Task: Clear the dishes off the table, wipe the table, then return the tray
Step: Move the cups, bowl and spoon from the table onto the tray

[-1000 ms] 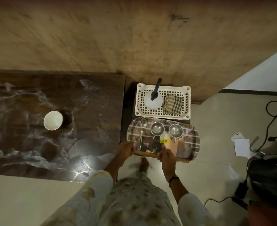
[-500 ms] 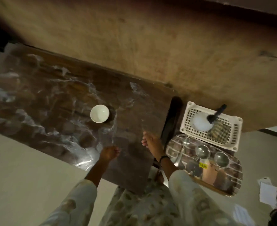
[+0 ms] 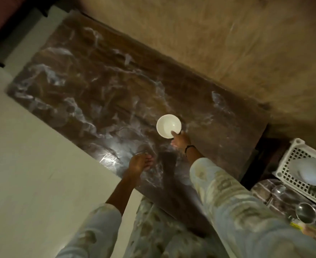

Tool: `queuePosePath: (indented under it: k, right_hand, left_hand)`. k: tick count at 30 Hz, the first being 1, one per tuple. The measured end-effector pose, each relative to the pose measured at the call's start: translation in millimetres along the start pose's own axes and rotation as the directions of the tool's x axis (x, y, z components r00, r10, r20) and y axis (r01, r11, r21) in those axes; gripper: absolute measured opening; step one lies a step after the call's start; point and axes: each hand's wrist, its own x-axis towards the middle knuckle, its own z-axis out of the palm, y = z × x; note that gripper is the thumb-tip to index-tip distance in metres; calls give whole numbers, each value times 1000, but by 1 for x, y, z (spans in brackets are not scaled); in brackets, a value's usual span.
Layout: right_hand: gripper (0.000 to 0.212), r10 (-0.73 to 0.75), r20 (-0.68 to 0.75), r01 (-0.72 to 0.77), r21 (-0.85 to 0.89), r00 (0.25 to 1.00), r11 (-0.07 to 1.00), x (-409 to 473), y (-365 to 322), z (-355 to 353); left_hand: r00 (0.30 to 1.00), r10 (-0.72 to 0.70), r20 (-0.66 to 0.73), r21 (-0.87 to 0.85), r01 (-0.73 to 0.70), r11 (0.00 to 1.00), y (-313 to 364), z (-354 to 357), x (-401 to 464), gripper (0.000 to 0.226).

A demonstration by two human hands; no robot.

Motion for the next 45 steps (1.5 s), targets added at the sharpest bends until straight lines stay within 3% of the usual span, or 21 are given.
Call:
queuePosePath:
  k: [2, 8, 13, 15, 20, 23, 26, 29, 33, 35, 39, 45]
  right_hand:
    - [58, 13, -3, -13, -5, 1000, 1000, 10, -6, 6]
    - [51, -32, -81, 22, -126, 996, 992, -14, -4, -5]
    - [45, -115, -75, 106, -108, 991, 988, -72, 40, -32]
    - [41, -142, -70, 135, -99, 987, 986, -97, 65, -46]
    - [35, -123, -119, 123, -11, 985, 992, -150, 141, -95]
    - [34, -119, -220, 127, 25, 968, 992, -183, 187, -138]
    - [33, -126, -304, 140, 25, 944, 990, -216, 224, -189]
    - [33, -137, -362, 161, 38, 922, 986, -240, 261, -246]
    - [35, -67, -415, 97, 51, 907, 994, -258, 306, -320]
    - [38, -33, -444, 65, 56, 895, 996, -260, 317, -345]
    - [41, 27, -479, 16, 85, 877, 996, -250, 332, -377]
    - [38, 78, -416, -27, 126, 906, 992, -238, 344, -392]
  left_hand:
    - [1000, 4, -1, -2, -4, 1000, 0, -6, 7, 21]
    - [999, -17, 45, 13, 16, 1000, -12, -2, 14, 25]
    - [986, 166, 20, 151, -167, 974, -25, 26, 1, 14]
    - [974, 221, 50, 187, -227, 956, -34, 41, -4, 30]
    - [941, 268, 207, 499, -337, 798, -75, 96, -40, 41]
    - [928, 281, 244, 535, -371, 759, -117, 141, -77, 53]
    - [919, 274, 282, 514, -386, 766, -159, 186, -117, 44]
    - [910, 259, 325, 457, -391, 799, -199, 232, -148, 52]
    - [878, 210, 430, 452, -411, 791, -244, 291, -177, 48]
    - [881, 171, 441, 458, -385, 802, -259, 312, -185, 58]
    - [873, 71, 483, 555, -368, 747, -279, 341, -187, 56]
    - [893, -42, 449, 676, -308, 670, -288, 363, -172, 52]
